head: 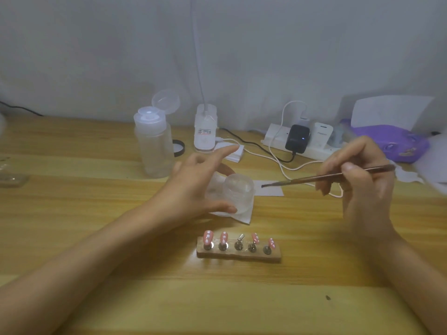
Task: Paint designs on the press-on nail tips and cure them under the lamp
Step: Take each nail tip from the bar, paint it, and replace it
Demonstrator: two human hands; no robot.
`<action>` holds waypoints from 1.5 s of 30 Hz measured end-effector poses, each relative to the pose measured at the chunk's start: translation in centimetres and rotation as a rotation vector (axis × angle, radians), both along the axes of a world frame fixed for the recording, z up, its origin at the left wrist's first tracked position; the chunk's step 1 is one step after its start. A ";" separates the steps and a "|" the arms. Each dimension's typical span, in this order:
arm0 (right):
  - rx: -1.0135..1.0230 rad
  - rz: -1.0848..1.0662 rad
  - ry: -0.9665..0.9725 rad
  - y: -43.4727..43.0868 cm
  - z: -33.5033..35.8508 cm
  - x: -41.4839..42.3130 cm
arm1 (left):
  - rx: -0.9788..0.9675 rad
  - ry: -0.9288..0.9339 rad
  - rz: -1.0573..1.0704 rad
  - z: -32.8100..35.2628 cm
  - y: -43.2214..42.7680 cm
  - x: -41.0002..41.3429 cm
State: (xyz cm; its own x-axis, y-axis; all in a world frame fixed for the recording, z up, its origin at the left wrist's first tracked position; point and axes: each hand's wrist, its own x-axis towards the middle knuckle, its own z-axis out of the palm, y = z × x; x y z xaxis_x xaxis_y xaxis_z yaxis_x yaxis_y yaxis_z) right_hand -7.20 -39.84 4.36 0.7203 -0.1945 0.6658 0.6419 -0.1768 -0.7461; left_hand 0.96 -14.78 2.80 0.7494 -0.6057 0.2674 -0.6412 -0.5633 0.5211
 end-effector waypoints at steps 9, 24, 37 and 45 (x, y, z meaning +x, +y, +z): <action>0.236 -0.127 0.245 0.2 -1.9 0.7 | -0.142 -0.125 0.081 0.4 4.7 -0.6; -1.294 -0.219 0.135 0.2 -1.9 -1.4 | -0.163 -0.095 0.094 -1.5 4.0 1.2; -1.374 -0.090 0.216 -1.1 -1.8 -2.9 | -0.134 -0.060 0.090 -0.9 4.0 0.7; -0.572 0.126 0.412 3.6 1.4 -0.7 | -0.208 -0.479 -0.106 1.1 4.1 -0.9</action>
